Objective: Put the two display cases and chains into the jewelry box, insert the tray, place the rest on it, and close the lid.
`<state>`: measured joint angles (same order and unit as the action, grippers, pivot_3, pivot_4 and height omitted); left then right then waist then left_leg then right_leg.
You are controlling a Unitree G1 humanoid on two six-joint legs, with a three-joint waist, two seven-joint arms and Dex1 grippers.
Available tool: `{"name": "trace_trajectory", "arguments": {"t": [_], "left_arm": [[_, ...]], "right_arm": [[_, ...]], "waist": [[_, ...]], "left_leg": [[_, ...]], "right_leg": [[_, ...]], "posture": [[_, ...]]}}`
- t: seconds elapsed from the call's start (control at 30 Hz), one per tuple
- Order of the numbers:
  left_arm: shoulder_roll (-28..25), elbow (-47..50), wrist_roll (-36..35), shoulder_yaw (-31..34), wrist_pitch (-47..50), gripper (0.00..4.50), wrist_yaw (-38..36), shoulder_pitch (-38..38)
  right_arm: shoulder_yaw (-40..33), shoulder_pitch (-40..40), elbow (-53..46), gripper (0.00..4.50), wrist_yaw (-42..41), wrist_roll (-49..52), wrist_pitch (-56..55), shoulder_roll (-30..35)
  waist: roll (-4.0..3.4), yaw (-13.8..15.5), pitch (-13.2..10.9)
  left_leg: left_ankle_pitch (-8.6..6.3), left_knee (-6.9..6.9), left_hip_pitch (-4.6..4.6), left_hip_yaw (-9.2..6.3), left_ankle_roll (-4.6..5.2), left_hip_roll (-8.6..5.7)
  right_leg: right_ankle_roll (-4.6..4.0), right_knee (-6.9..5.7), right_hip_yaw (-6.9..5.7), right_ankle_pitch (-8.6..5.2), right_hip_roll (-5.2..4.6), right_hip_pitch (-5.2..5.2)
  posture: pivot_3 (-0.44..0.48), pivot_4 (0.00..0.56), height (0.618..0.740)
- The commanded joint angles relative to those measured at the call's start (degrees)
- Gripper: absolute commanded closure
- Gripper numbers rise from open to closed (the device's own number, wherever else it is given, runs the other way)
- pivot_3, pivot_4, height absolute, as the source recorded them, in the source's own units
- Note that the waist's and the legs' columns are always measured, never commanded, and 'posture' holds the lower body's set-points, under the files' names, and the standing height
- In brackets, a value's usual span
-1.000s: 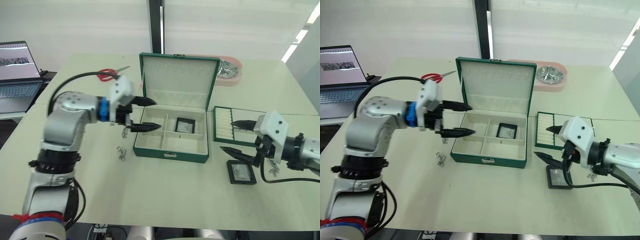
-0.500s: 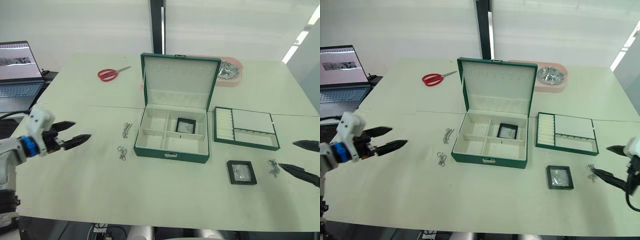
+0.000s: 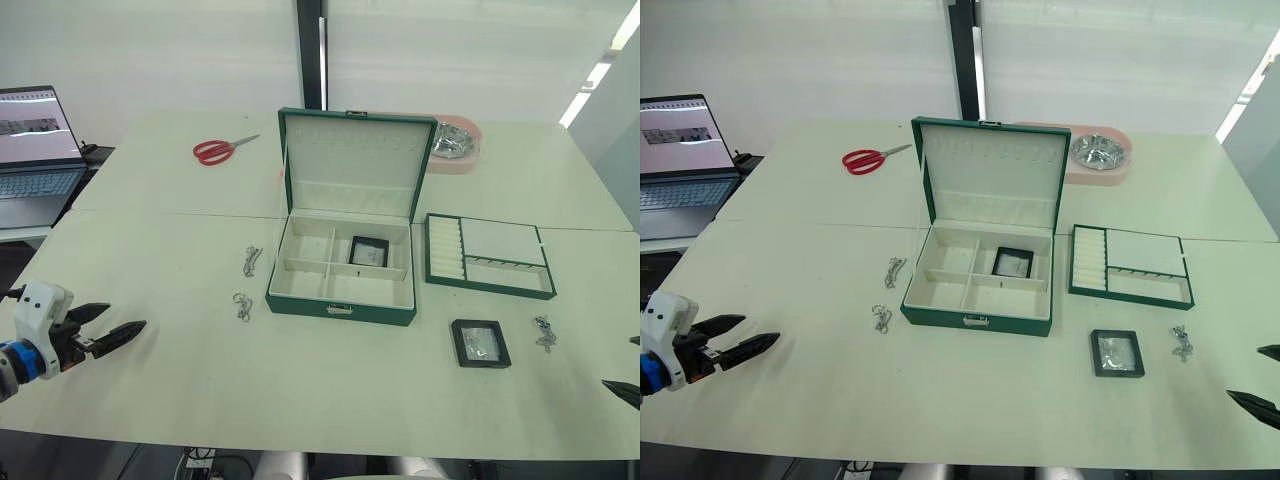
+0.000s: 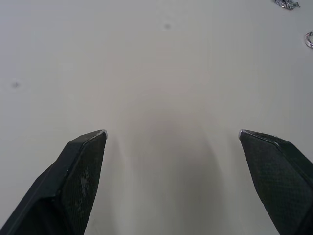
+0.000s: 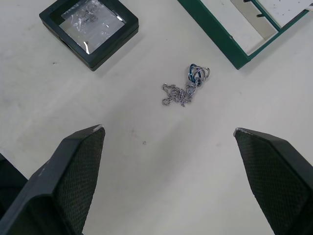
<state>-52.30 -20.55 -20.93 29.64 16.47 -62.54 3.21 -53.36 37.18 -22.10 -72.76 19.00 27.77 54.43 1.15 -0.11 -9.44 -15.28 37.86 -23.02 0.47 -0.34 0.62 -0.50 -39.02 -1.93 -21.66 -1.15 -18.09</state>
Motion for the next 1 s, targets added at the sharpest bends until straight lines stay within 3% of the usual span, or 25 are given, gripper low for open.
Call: {"name": "trace_trajectory", "arguments": {"t": [0.03,0.4,0.53,0.77,1.0], "left_arm": [[-0.46,2.31,-1.74,2.42,-0.26,0.02,0.42,0.66],[0.79,10.21,-4.43,2.06,2.88,0.02,2.19,4.37],[2.38,15.33,-6.02,2.88,4.93,0.02,3.47,7.69],[7.97,29.48,-10.50,5.35,10.79,0.02,7.64,16.50],[20.06,44.57,-12.72,4.83,13.42,0.02,19.92,21.78]], "right_arm": [[-0.27,-1.10,-0.06,0.00,0.42,0.06,-0.59,0.76],[1.57,-3.62,-0.93,0.00,0.06,-0.41,-1.38,2.54],[4.21,-8.06,-3.75,0.00,0.38,2.84,0.91,4.64],[14.48,-23.78,-11.00,0.00,3.18,15.01,8.71,8.69],[30.15,-44.73,-15.16,0.00,7.50,28.76,16.19,11.33]], "waist": [[0.00,-0.02,0.00],[-0.01,-0.03,0.01],[-0.04,-0.31,0.02],[-0.05,-0.32,0.02],[-0.01,-0.15,0.03]], "left_leg": [[0.00,0.00,0.00,0.01,0.00,0.00],[0.00,0.00,0.02,0.03,0.00,0.01],[0.00,-0.01,0.05,0.07,0.00,0.02],[0.00,0.00,0.06,0.07,0.00,0.04],[0.00,0.04,0.04,0.01,0.00,0.02]], "right_leg": [[0.00,0.00,0.01,0.00,0.00,0.00],[0.00,-0.01,0.03,0.00,0.00,0.01],[0.00,-0.01,0.07,0.00,0.00,0.01],[0.00,-0.01,0.07,0.00,0.01,0.04],[0.00,0.04,0.05,0.00,0.01,0.09]], "posture": [[0.000,0.150,0.740],[0.000,0.150,0.740],[0.000,0.150,0.740],[0.000,0.150,0.740],[0.000,0.150,0.740]]}}
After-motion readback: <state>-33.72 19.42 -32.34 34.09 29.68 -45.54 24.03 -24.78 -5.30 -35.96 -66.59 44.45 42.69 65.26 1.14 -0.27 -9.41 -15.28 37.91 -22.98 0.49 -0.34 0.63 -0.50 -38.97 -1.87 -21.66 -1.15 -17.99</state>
